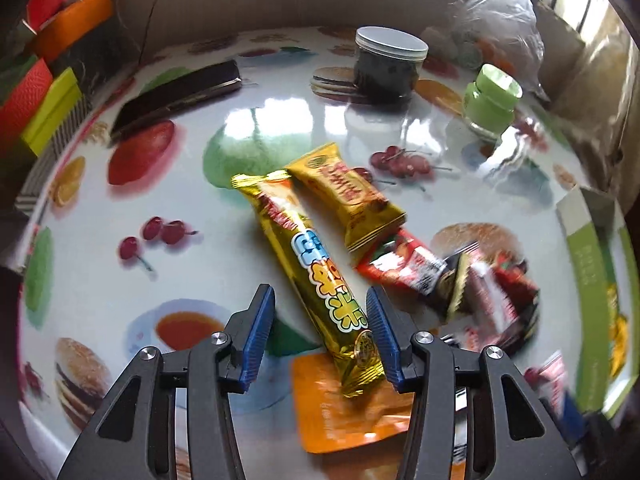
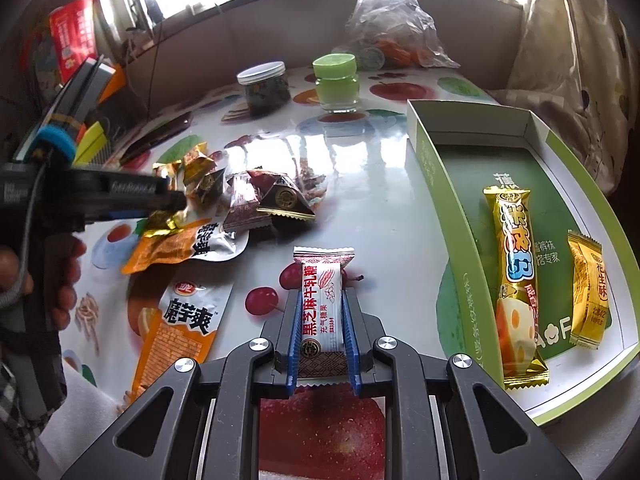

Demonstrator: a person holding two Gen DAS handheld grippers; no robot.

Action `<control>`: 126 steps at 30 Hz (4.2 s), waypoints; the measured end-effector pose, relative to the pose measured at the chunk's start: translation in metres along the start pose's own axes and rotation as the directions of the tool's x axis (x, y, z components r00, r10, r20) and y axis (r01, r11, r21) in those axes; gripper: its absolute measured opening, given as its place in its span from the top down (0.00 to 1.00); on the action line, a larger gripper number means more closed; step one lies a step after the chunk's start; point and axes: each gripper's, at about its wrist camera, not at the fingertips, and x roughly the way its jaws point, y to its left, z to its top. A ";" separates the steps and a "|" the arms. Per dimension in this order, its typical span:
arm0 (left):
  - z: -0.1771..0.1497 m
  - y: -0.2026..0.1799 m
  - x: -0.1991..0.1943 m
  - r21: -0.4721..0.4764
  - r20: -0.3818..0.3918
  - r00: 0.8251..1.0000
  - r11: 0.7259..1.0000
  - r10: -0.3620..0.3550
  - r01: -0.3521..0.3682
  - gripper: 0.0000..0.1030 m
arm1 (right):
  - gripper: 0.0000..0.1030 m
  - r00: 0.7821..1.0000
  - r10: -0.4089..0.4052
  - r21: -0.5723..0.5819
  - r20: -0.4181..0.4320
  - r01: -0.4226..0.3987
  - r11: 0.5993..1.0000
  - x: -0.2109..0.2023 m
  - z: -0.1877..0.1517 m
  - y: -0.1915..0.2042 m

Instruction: Organize snacks

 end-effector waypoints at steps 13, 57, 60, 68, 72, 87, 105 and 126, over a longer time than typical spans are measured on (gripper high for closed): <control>-0.003 0.040 0.001 -0.061 0.018 1.000 0.998 -0.018 0.019 0.53 | 0.83 1.000 0.000 0.009 0.002 0.000 1.000 -0.001 0.000 -0.002; -0.036 0.021 -0.085 0.054 0.187 0.975 0.992 -0.122 0.114 0.76 | 0.83 0.988 -0.075 -0.007 0.133 0.077 0.997 -0.060 0.007 0.005; -0.039 0.014 -0.092 0.073 0.196 0.972 0.990 -0.131 0.119 0.76 | 0.83 0.986 -0.080 -0.002 0.145 0.081 0.997 -0.066 0.007 0.002; -0.044 -0.007 -0.109 0.111 0.216 0.961 0.982 -0.173 0.152 0.76 | 0.83 0.979 -0.101 0.014 0.177 0.100 0.995 -0.083 0.007 -0.006; -0.046 -0.020 -0.115 0.136 0.220 0.956 0.976 -0.196 0.169 0.76 | 0.83 0.975 -0.119 0.028 0.188 0.116 0.993 -0.090 0.007 -0.014; -0.053 -0.083 -0.126 0.242 0.202 0.934 0.939 -0.294 0.243 0.76 | 0.83 0.959 -0.192 0.083 0.208 0.178 0.980 -0.108 0.006 -0.054; -0.065 -0.166 -0.117 0.375 0.108 0.918 0.871 -0.382 0.318 0.76 | 0.82 0.948 -0.262 0.157 0.179 0.236 0.959 -0.108 0.002 -0.106; -0.073 -0.219 -0.076 0.395 -0.043 0.907 0.827 -0.418 0.400 0.76 | 0.82 0.965 -0.253 0.162 0.075 0.239 0.958 -0.067 0.000 -0.139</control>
